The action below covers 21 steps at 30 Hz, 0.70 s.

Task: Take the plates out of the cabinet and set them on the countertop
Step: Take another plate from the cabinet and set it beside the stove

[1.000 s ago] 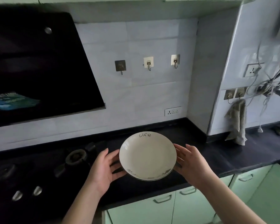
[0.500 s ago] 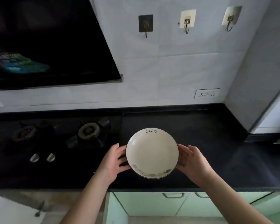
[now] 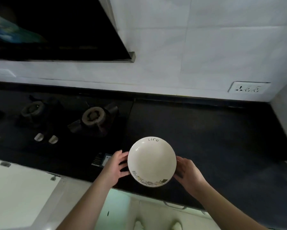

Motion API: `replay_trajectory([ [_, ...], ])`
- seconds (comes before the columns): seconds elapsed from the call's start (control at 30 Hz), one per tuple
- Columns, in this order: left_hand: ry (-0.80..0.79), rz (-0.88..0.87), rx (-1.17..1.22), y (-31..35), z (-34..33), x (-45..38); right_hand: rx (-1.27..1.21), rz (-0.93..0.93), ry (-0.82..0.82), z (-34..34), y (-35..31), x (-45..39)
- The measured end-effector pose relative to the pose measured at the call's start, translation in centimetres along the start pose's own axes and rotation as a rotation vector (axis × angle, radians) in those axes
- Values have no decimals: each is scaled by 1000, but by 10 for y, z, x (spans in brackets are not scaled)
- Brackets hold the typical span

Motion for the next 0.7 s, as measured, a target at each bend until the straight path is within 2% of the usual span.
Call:
replay_trajectory([
  [0.2, 26, 4, -26, 11, 6, -32, 71, -20, 39, -15, -5, -33],
  [0.37, 15, -8, -55, 30, 11, -58, -7, -27, 73, -27, -6, -57],
  [0.7, -46, -30, -113, 61, 21, -100, 14, 3, 117, -51, -20, -101],
])
Point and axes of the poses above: each hand's wrist, its own x-axis away from the middle knuckle, its own z-axis out of the back of the hand, y = z × x, the point moved 3 cm from there along -x, towards the middle knuckle
